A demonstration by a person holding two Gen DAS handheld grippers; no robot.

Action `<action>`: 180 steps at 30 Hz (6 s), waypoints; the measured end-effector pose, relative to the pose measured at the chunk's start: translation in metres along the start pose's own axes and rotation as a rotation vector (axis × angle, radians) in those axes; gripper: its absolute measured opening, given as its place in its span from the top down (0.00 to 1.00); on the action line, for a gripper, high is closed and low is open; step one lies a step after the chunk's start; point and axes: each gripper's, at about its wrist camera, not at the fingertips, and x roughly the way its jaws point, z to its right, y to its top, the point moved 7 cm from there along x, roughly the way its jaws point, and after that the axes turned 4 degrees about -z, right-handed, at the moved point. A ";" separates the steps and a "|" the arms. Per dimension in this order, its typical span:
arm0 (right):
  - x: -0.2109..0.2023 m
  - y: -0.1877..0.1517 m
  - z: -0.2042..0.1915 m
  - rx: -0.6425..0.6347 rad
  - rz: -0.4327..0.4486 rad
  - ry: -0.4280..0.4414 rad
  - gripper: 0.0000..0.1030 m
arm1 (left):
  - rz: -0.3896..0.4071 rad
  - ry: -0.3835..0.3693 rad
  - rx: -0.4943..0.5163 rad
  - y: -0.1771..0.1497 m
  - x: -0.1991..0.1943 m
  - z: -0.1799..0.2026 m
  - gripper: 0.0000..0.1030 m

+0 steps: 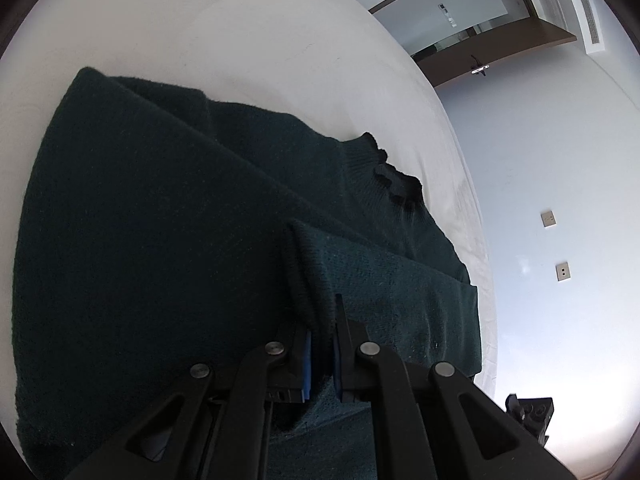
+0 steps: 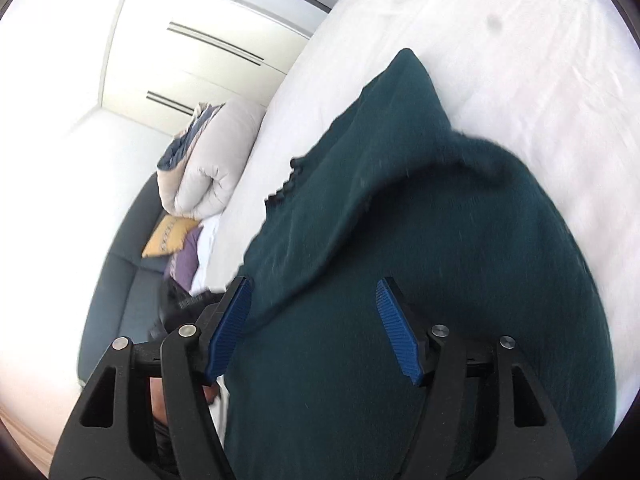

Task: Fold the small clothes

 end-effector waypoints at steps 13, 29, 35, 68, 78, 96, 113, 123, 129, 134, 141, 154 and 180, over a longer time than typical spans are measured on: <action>-0.014 0.080 0.054 0.247 0.094 0.075 0.39 | -0.006 -0.048 0.014 0.003 -0.010 -0.011 0.90; -0.015 0.109 0.000 0.060 -0.062 -0.018 0.37 | 0.123 0.250 0.402 -0.018 -0.025 0.048 0.44; 0.045 0.120 0.034 0.084 -0.170 -0.054 0.38 | 0.129 0.311 0.445 -0.025 -0.001 0.038 0.45; -0.180 -0.101 0.068 -0.051 -0.173 -0.223 0.37 | 0.107 0.171 0.104 -0.273 -0.202 -0.083 0.22; -0.232 -0.148 0.080 -0.017 -0.188 -0.206 0.37 | -0.034 0.113 0.099 -0.308 -0.205 -0.082 0.26; -0.246 -0.158 0.081 0.029 -0.238 -0.189 0.37 | -0.121 0.024 -0.038 -0.311 -0.197 -0.096 0.60; -0.252 -0.168 0.085 0.008 -0.313 -0.229 0.49 | -0.149 0.094 0.019 -0.321 -0.191 -0.091 0.92; -0.252 -0.168 0.084 -0.025 -0.306 -0.255 0.93 | -0.092 -0.001 -0.008 -0.319 -0.207 -0.086 0.94; -0.263 -0.150 0.062 -0.041 -0.242 -0.182 0.93 | -0.022 -0.171 -0.056 -0.300 -0.231 -0.071 0.94; -0.264 -0.132 0.037 -0.044 -0.208 -0.094 0.93 | 0.024 -0.281 -0.096 -0.284 -0.243 -0.060 0.94; -0.252 -0.104 0.011 -0.023 -0.180 -0.003 0.93 | 0.059 -0.350 -0.123 -0.257 -0.249 -0.046 0.95; -0.172 0.023 -0.039 -0.045 -0.091 0.004 0.93 | 0.151 -0.362 -0.143 -0.122 -0.232 -0.028 0.94; 0.043 0.209 0.048 0.168 0.033 -0.131 0.35 | 0.206 -0.208 -0.265 0.056 -0.114 -0.097 0.40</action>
